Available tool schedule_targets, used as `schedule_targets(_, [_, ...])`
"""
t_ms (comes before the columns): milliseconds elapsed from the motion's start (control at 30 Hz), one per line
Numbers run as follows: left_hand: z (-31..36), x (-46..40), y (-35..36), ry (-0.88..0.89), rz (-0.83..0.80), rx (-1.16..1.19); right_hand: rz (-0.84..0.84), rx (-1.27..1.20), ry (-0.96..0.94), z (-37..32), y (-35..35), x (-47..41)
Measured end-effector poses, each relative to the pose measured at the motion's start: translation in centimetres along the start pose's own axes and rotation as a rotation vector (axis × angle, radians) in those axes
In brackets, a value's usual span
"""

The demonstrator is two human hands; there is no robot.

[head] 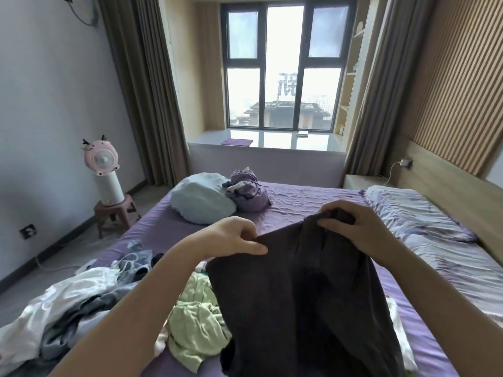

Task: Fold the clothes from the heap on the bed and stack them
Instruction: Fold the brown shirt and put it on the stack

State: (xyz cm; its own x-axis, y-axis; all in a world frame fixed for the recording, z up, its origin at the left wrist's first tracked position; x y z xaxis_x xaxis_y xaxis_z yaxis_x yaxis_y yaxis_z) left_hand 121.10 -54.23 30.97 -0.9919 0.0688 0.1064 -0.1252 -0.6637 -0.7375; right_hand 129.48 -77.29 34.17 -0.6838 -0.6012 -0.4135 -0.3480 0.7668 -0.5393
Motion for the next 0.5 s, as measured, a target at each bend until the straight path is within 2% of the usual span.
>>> schedule_targets(67, [-0.9,-0.1,-0.4,-0.017,0.143,-0.143,0.010,0.014,0.018,0.6,0.5,0.1])
schedule_targets(167, [-1.3,0.0,-0.5,0.044,0.268,-0.161,0.047,0.074,0.017,0.9,1.1,0.0])
schedule_targets(300, [-0.9,-0.3,-0.1,0.146,0.099,-0.412,0.083,0.084,0.030,1.3,1.7,-0.5])
schedule_targets(333, [-0.9,-0.4,-0.4,0.147,0.099,-0.463,0.064,0.078,0.041,1.5,1.7,-0.5])
schedule_targets(400, [-1.2,-0.3,-1.5,0.151,0.141,-0.448,-0.030,0.080,0.107,2.0,1.8,-0.4])
schedule_targets(500, [-2.5,0.2,-2.6,0.149,0.172,-0.300,-0.131,0.181,0.250,3.5,0.9,0.2])
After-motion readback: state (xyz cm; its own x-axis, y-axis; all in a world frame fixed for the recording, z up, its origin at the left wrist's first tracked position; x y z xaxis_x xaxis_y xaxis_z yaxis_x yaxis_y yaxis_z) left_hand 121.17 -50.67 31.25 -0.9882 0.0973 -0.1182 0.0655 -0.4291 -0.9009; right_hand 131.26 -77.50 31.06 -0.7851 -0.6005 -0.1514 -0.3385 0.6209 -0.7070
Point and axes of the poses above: each hand's wrist, its own x-axis away from the middle knuckle, its own y-axis out of the palm, z = x × y, the point moved 5 cm from there along -x, towards the middle knuckle, and after that the axes turned 4 degrees about -z, right-handed, at the moved point
